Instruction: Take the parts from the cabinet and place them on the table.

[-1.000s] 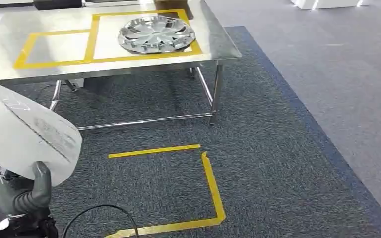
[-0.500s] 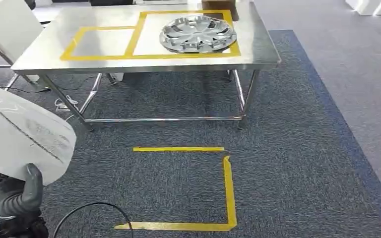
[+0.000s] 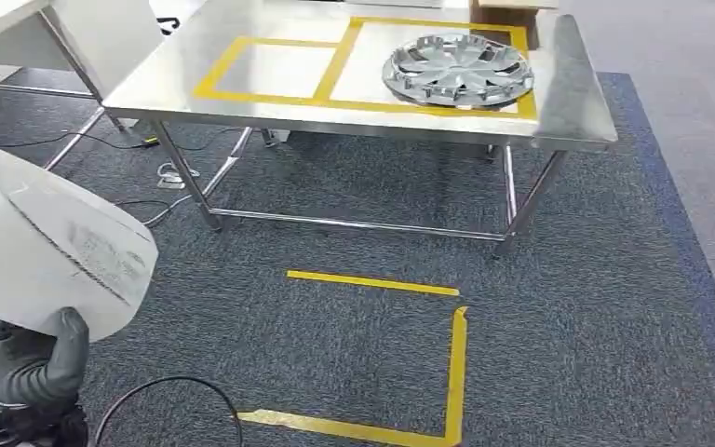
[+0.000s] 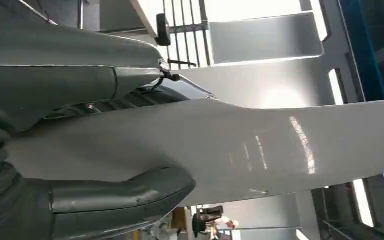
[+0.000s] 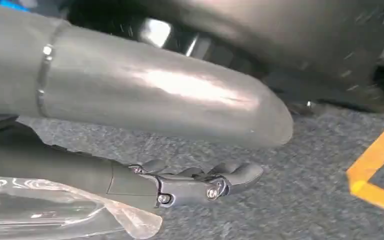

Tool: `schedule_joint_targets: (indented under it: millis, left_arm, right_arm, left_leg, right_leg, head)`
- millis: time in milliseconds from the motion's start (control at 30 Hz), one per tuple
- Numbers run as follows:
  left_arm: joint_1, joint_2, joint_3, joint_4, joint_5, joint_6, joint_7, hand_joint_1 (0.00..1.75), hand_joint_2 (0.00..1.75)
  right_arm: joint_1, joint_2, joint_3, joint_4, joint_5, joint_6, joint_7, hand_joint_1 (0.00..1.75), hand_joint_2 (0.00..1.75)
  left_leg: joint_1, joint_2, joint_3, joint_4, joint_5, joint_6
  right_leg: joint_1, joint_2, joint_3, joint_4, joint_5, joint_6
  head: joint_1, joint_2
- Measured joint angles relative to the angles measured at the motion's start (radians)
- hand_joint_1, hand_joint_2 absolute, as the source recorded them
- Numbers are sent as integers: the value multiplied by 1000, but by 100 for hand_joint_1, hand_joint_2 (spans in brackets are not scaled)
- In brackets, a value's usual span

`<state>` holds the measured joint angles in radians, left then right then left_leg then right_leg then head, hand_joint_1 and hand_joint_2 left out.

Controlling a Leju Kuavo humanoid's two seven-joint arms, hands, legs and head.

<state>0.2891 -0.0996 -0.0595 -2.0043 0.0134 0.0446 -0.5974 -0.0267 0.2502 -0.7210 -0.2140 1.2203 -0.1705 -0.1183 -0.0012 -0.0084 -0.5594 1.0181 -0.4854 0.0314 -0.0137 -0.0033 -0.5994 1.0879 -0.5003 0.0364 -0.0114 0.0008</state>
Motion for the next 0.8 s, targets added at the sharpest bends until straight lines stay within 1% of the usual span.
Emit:
schedule_joint_targets:
  millis: [33, 67, 100, 167, 200, 233, 267, 300, 333, 367, 400, 433, 467, 500, 533, 567, 600, 633, 667, 700, 733, 767, 800]
  left_arm:
    - [0, 0, 0, 0, 3, 0, 2, 175, 175]
    - [-1, 0, 2, 0, 6, 1, 7, 175, 175]
    - [-1, -1, 3, 0, 10, 2, 8, 175, 175]
    - [0, -2, 5, 0, 14, 5, 11, 175, 175]
    - [0, -2, 7, -1, 17, 8, 12, 175, 175]
    - [-1, -2, 10, -1, 17, 9, 13, 175, 175]
    - [-3, -3, 12, -1, 17, 9, 13, 175, 175]
    - [-2, -3, 14, -1, 19, 10, 13, 175, 175]
    - [0, -3, 15, -1, 21, 10, 13, 175, 175]
    - [0, -3, 16, -1, 21, 10, 14, 175, 175]
    - [1, -3, 17, -1, 22, 10, 14, 175, 175]
    - [1, -3, 19, -1, 22, 10, 14, 175, 175]
    - [1, -3, 20, -1, 22, 10, 14, 175, 175]
    - [1, -3, 20, -1, 22, 10, 14, 175, 175]
    - [1, -3, 21, -1, 22, 10, 14, 175, 175]
    - [3, -3, 21, -1, 23, 10, 16, 175, 175]
    - [0, -3, 22, -2, 23, 10, 16, 175, 175]
    - [0, -4, 22, -3, 23, 11, 16, 175, 175]
    - [2, -3, 22, -3, 23, 11, 18, 175, 175]
    - [3, -4, 23, -3, 24, 12, 21, 175, 175]
    - [5, -7, 24, -4, 25, 13, 23, 175, 175]
    - [2, -8, 24, -4, 26, 15, 23, 175, 175]
    - [1, -11, 26, -4, 27, 16, 23, 175, 175]
  right_arm:
    - [0, 0, -2, 0, -3, 4, 1, 0, 0]
    - [-2, 0, -2, 1, -7, 5, 1, 0, 0]
    - [-1, 0, -2, 1, -8, 6, 1, 0, 0]
    - [1, 0, -3, 1, -9, 6, 4, 0, 0]
    - [1, 0, -5, 1, -9, 7, 5, 0, 0]
    - [1, 0, -6, 1, -9, 6, 5, 0, 0]
    - [1, 0, -7, 1, -8, 7, 5, 0, 0]
    - [1, 0, -8, 1, -8, 8, 5, 0, 0]
    - [2, 0, -10, 1, -8, 8, 5, 0, 0]
    - [4, 0, -10, 1, -8, 8, 6, 0, 0]
    - [6, 0, -11, 1, -9, 8, 6, 0, 0]
    - [7, 0, -12, 1, -9, 8, 7, 0, 0]
    - [7, 0, -13, 1, -9, 8, 7, 0, 0]
    - [7, 1, -13, 1, -9, 8, 7, 0, 0]
    - [7, 2, -13, 1, -9, 8, 6, 0, 0]
    - [3, 2, -13, 2, -9, 8, 6, 0, 0]
    - [3, 2, -13, 1, -8, 8, 6, 0, 0]
    - [2, 3, -13, 1, -9, 8, 7, 0, 0]
    - [2, 3, -14, 1, -9, 9, 6, 0, 0]
    - [-2, 3, -14, 1, -9, 8, 5, 0, 0]
    - [-2, 3, -14, 1, -8, 8, 3, 0, 0]
    - [-3, 3, -14, 1, -8, 6, 1, 0, 0]
    - [-4, 3, -14, 1, -8, 5, 1, 0, 0]
  left_leg:
    - [-4, -1, 3, 3, -8, -7]
    - [-8, -4, 3, 10, -17, -13]
    - [-7, -4, 4, 5, -16, -17]
    - [-4, -4, 10, 3, -19, -27]
    - [-2, -4, 14, 7, -28, -31]
    - [-1, -1, 5, 38, -34, -38]
    - [0, -1, -30, 104, -56, -44]
    - [3, -1, -80, 190, -84, -49]
    - [4, -1, -131, 269, -104, -51]
    - [4, -1, -171, 323, -107, -53]
    - [4, -1, -192, 328, -80, -51]
    - [4, -1, -189, 287, -28, -47]
    - [3, -1, -169, 213, 38, -40]
    - [0, 0, -146, 126, 102, -32]
    - [-5, 2, -132, 99, 104, -24]
    - [-14, 7, -129, 93, 92, -17]
    - [-16, 7, -109, 59, 65, -6]
    - [-16, 5, -104, 40, 53, -4]
    - [-15, 5, -94, 25, 48, 2]
    - [-11, 0, -67, 6, 47, 4]
    - [-9, 0, -43, -12, 41, 7]
    - [-9, 0, -24, -23, 36, 12]
    - [-9, 1, -10, -30, 26, 15]
  right_leg:
    - [1, 3, 22, -43, -3, 0]
    - [1, 5, 42, -63, -16, -8]
    - [3, 4, 40, -61, -16, -13]
    - [7, 4, 42, -62, -21, -24]
    - [-1, 3, 54, -67, -21, -31]
    - [-1, 3, 63, -68, -26, -37]
    - [-1, 1, 72, -68, -35, -45]
    - [-1, 1, 82, -68, -44, -46]
    - [0, 1, 92, -68, -55, -46]
    - [0, 1, 105, -68, -65, -45]
    - [0, 1, 119, -68, -78, -44]
    - [0, 3, 137, -69, -91, -44]
    - [0, 3, 149, -69, -105, -43]
    - [0, 3, 168, -72, -120, -42]
    - [-3, 1, 181, -78, -132, -39]
    - [3, 1, 186, -83, -138, -29]
    - [0, -1, 188, -97, -138, -21]
    - [2, -6, 211, -105, -128, -15]
    - [2, -7, 211, -103, -112, -3]
    - [3, -7, 208, -88, -98, 4]
    - [3, -3, 181, -39, -87, -1]
    - [3, 1, 136, 32, -74, -5]
    - [4, 2, 74, 106, -80, -6]
  head:
    - [0, 0]
    - [0, 0]
    - [-2, 0]
    - [-2, 0]
    - [-3, 0]
    - [-8, 0]
    - [-12, 0]
    - [-10, 0]
    - [-10, 0]
    - [-11, 0]
    - [-10, 0]
    - [-11, 0]
    - [-11, 0]
    - [-10, 0]
    - [-8, 0]
    - [-10, 0]
    - [-11, 0]
    - [-11, 0]
    - [-10, 0]
    - [-11, 0]
    - [-5, 0]
    - [-3, 0]
    - [-4, 0]
